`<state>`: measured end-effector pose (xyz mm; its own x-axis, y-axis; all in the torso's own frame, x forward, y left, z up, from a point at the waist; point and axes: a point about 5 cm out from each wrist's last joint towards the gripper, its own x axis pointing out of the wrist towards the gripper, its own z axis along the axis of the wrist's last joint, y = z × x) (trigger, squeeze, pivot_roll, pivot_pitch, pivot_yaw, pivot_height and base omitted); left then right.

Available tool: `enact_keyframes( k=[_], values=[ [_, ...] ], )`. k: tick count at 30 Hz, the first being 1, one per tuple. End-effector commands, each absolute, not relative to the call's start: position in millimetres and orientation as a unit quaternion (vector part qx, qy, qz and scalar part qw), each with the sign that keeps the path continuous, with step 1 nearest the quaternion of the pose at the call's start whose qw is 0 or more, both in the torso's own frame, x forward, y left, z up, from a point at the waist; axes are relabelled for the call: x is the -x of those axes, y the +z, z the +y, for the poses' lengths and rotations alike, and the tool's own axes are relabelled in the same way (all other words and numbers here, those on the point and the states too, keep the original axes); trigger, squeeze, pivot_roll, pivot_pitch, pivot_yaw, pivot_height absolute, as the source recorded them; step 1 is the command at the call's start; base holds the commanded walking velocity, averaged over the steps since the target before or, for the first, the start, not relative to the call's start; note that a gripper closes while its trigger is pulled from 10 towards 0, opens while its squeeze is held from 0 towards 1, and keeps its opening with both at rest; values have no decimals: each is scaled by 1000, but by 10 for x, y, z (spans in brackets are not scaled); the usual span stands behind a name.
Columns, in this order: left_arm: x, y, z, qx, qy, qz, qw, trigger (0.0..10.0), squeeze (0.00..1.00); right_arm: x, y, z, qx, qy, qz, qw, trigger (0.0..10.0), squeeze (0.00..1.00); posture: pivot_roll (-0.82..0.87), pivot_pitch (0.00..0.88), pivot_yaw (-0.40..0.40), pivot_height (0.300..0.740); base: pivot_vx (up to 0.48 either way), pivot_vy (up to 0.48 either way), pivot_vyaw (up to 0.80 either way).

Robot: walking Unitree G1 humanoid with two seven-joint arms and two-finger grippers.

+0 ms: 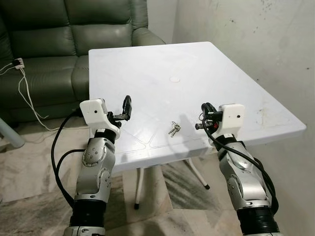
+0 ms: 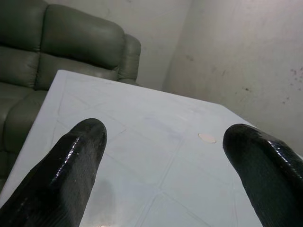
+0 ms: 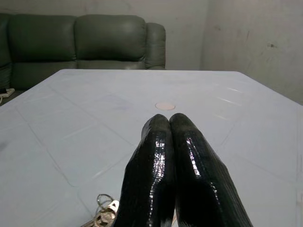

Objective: Hang keys on a hook

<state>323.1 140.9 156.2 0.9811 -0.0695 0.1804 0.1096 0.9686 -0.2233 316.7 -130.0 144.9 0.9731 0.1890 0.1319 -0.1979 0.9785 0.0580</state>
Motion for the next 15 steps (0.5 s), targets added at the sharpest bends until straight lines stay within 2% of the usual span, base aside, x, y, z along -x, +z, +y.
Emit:
enact_keyframes(
  k=[1, 15],
  values=[
    [-3244, 1594, 1379, 117, -51, -91, 988, 10000, 0, -3181, 1554, -1309, -30, 100, -81, 991, 10000, 0, 7, 0, -61, 740, 0, -405, -706],
    [-3230, 1576, 1365, 123, -49, -88, 987, 10000, 0, -3172, 1555, -1308, -28, 105, -78, 991, 10000, 0, 8, 0, -73, 740, 0, -394, -707]
  ],
)
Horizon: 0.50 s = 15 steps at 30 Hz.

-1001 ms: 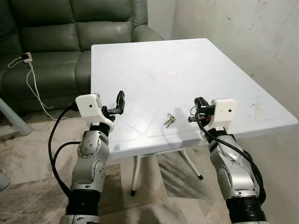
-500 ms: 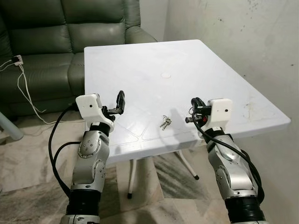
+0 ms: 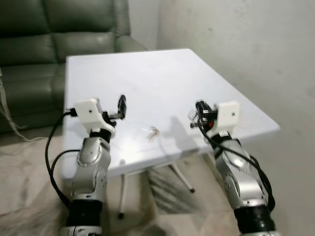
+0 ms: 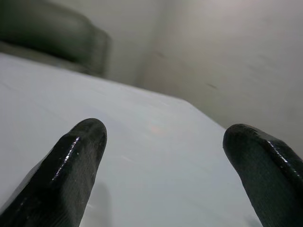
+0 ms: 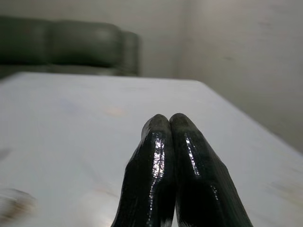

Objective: Hang keys on a hook

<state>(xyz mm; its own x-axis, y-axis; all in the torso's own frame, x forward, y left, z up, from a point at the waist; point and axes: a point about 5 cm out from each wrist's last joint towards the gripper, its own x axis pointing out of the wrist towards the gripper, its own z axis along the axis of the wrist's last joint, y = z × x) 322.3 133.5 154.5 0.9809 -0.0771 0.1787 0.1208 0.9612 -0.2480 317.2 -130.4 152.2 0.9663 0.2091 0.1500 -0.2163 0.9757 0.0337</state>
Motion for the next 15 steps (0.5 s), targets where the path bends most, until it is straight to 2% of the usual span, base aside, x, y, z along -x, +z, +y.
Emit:
enact_keyframes(
  k=[1, 10, 15],
  values=[
    [-3230, 1576, 1365, 123, -49, -88, 987, 10000, 0, -3172, 1555, -1308, -28, 105, -78, 991, 10000, 0, 8, 0, -73, 740, 0, -356, -706],
    [-3222, 1566, 1353, 122, -48, -86, 988, 10000, 0, -3164, 1558, -1315, -26, 106, -77, 991, 10000, 0, 8, 0, -76, 740, 0, -340, -706],
    [-3221, 1549, 1364, 134, -35, -82, 987, 10000, 0, -3161, 1557, -1315, -25, 107, -75, 991, 10000, 0, 8, 0, -78, 740, 0, 0, -705]
  ],
)
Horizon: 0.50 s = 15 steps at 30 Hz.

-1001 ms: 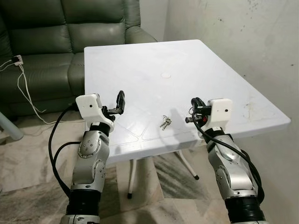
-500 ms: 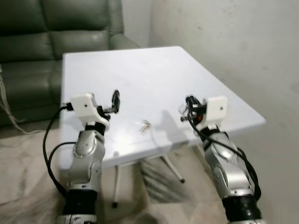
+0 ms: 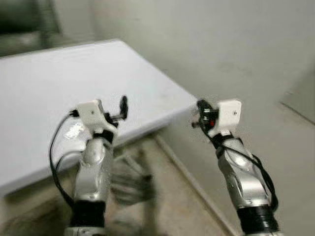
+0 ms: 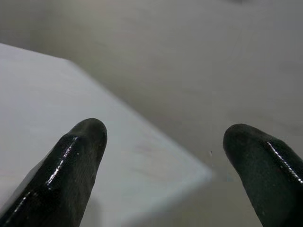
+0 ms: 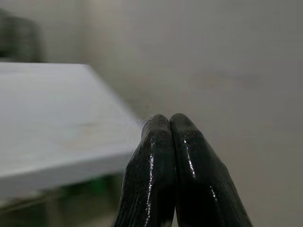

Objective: Hang keys on a hook

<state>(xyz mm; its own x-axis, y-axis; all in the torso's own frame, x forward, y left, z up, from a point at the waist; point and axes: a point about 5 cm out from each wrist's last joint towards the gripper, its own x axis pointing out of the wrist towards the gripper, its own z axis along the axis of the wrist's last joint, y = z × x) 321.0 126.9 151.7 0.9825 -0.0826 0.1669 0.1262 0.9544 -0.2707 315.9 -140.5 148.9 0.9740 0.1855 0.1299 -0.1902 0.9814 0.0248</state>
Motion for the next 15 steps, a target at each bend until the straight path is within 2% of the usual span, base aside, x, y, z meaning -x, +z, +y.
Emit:
enact_keyframes(
  k=[1, 9, 15],
  values=[
    [-3221, 1547, 1365, 133, -34, -82, 987, 10000, 0, -3160, 1557, -1315, -25, 107, -75, 991, 10000, 0, 9, 0, -79, 740, 0, 0, -706],
    [-3238, 1513, 1394, 131, -10, -67, 989, 10000, 0, -3164, 1565, -1308, -24, 110, -76, 991, 10000, 0, 11, 0, -82, 740, 0, 0, -672],
    [-3232, 1491, 1397, 140, 2, -60, 988, 10000, 0, -3153, 1604, -1308, -30, 114, -88, 989, 10000, 0, 8, 0, -86, 740, 0, 0, 0]
  ],
)
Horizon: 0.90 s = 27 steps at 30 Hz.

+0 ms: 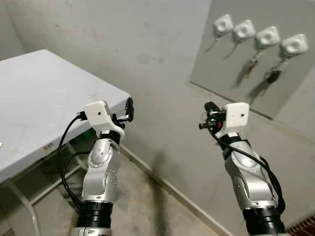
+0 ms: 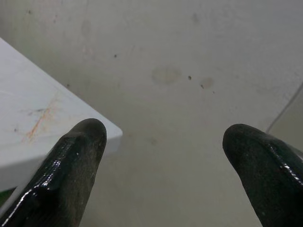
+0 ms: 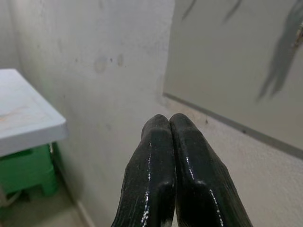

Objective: Hang keys on a hook

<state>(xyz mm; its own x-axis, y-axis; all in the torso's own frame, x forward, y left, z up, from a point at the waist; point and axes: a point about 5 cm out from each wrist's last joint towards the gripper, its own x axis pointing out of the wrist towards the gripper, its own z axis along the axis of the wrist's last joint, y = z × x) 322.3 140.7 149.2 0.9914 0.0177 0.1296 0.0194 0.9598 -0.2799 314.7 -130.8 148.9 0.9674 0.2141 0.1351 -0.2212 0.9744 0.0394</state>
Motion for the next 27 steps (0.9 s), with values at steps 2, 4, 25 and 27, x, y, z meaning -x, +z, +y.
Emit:
enact_keyframes(
  k=[2, 4, 25, 27],
  values=[
    [-3229, 1480, 1394, 152, 4, -58, 987, 10000, 0, -3149, 1607, -1309, -26, 115, -88, 989, 10000, 0, 6, 0, -88, 740, 0, 0, 0],
    [-3229, 1479, 1391, 157, 3, -58, 986, 10000, 0, -3147, 1606, -1311, -26, 115, -88, 989, 10000, 0, 7, 0, -88, 740, 0, 0, 0],
    [-3214, 1447, 1386, 185, 11, -44, 982, 10000, 0, -3115, 1595, -1307, -21, 123, -82, 989, 10000, 0, -1, 0, -90, 740, 0, 223, 0],
    [-3214, 1447, 1386, 185, 11, -44, 982, 10000, 0, -3115, 1595, -1307, -21, 123, -82, 989, 10000, 0, -1, 0, -90, 740, 0, 0, 0]
  ],
)
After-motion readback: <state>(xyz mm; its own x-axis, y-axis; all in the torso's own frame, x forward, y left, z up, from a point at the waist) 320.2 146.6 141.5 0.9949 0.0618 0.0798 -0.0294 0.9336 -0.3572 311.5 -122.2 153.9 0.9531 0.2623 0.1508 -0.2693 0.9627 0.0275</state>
